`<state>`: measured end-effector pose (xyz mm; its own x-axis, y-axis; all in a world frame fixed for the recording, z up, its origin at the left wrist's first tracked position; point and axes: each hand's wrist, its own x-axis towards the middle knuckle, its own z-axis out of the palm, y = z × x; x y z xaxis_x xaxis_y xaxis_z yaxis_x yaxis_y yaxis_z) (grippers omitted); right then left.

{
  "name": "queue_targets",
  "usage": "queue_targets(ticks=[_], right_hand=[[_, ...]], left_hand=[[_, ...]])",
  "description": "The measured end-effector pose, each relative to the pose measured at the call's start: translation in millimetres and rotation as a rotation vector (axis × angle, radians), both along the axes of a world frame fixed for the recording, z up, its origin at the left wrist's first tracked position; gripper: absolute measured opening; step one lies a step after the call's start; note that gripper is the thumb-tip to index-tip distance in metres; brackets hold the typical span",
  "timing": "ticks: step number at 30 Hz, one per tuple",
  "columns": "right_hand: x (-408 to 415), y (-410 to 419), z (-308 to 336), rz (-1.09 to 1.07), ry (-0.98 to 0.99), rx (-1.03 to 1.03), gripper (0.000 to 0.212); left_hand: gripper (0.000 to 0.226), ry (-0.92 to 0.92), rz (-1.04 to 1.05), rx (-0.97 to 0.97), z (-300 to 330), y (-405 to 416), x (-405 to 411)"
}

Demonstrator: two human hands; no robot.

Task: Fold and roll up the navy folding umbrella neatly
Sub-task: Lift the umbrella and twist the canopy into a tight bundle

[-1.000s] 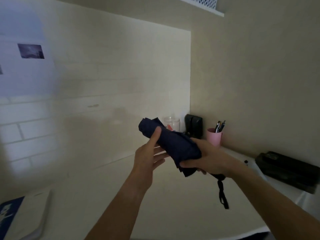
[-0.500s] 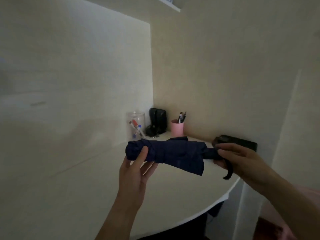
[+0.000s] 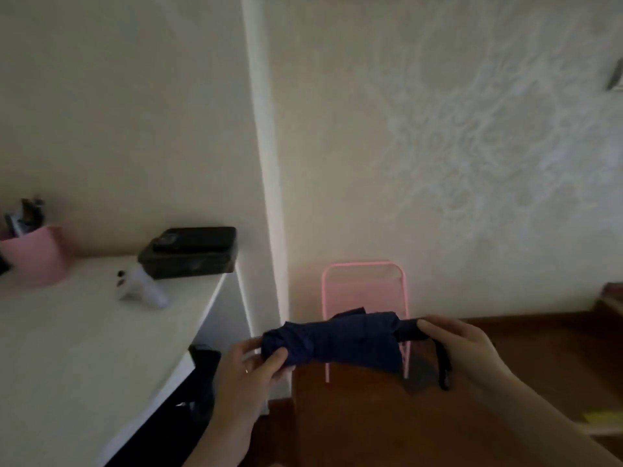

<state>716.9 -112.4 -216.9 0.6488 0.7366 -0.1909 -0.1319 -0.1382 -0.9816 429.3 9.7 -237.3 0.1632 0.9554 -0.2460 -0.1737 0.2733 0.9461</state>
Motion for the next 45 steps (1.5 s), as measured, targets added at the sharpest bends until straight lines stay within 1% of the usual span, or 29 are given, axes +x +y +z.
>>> queue_targets(ticks=[3,4,6,9,12,14,16,19,21,23,25,28,31,33,34,35,37,38,39,40,42,43,45], right_hand=[[55.8,22.0,-54.7,-0.126,0.015,-0.108,0.028],[73.0,34.5,-74.3,-0.155,0.027,-0.134,0.027],[110.2,66.1,-114.0,-0.206,0.034,-0.190,0.026],[168.8,127.6,-167.1,-0.238,-0.026,-0.245,0.025],[222.0,196.7,-207.0,-0.244,-0.137,-0.263,0.026],[251.7,242.6,-230.5,-0.226,-0.187,-0.280,0.024],[275.2,285.4,-257.4,-0.187,-0.221,-0.324,0.025],[301.2,333.4,-297.6,-0.117,-0.300,-0.416,0.029],[316.9,357.1,-322.3,-0.057,-0.376,-0.489,0.032],[328.7,374.8,-343.7,0.020,-0.458,-0.563,0.030],[334.9,387.2,-365.3,0.079,-0.499,-0.633,0.026],[337.1,399.4,-399.5,0.132,-0.483,-0.707,0.023],[336.1,402.2,-412.2,0.199,-0.415,-0.748,0.016],[333.1,402.5,-416.2,0.215,-0.421,-0.743,0.019],[329.5,399.5,-415.6,0.201,-0.493,-0.737,0.024],[322.3,395.5,-411.4,0.184,-0.636,-0.743,0.028],[305.1,390.8,-404.3,0.187,-1.025,-0.694,0.026],[297.9,391.3,-404.1,0.246,-1.167,-0.643,0.028],[291.4,393.6,-405.4,0.364,-1.229,-0.624,0.034],[286.8,397.2,-409.0,0.504,-1.239,-0.635,0.041],[286.5,405.7,-420.6,0.730,-1.228,-0.715,0.052],[288.5,409.3,-425.5,0.788,-1.237,-0.753,0.051],[292.3,412.7,-433.4,0.801,-1.291,-0.773,0.041]], left_hand=[[0.028,0.151,-0.053,-0.095,-58.6,35.5,72.2],[0.029,0.197,-0.040,-0.116,-78.8,50.3,95.2],[0.025,0.294,-0.027,-0.122,-111.0,80.5,141.7],[0.030,0.454,-0.071,-0.064,-153.7,138.1,206.8],[0.013,0.562,-0.123,0.037,-185.4,201.8,264.4],[0.017,0.619,-0.125,0.083,-204.3,244.3,297.0],[0.004,0.698,-0.147,0.158,-223.6,282.7,324.3],[0.008,0.849,-0.238,0.224,-261.6,329.5,351.2],[0.010,0.894,-0.310,0.254,-290.9,349.9,363.6],[0.013,0.943,-0.400,0.298,-316.9,360.4,373.3],[0.012,0.998,-0.489,0.328,-341.8,369.4,379.6],[0.012,1.054,-0.580,0.344,-375.4,378.2,383.7],[0.013,1.091,-0.657,0.336,-382.6,380.5,386.2],[0.017,1.108,-0.723,0.375,-388.3,379.7,386.4],[0.024,1.148,-0.737,0.458,-392.3,379.0,385.8],[0.034,1.217,-0.749,0.563,-394.9,376.3,384.4],[0.051,1.354,-0.767,0.813,-398.6,371.8,383.7],[0.056,1.389,-0.799,0.895,-401.7,372.2,385.2],[0.059,1.416,-0.848,0.940,-402.7,372.3,387.5],[0.061,1.439,-0.907,0.950,-406.5,374.8,389.1],[0.055,1.462,-0.993,0.911,-415.8,382.0,388.6],[0.049,1.442,-1.018,0.881,-420.5,385.6,387.5],[0.042,1.367,-0.995,0.859,-429.0,391.2,384.4]])
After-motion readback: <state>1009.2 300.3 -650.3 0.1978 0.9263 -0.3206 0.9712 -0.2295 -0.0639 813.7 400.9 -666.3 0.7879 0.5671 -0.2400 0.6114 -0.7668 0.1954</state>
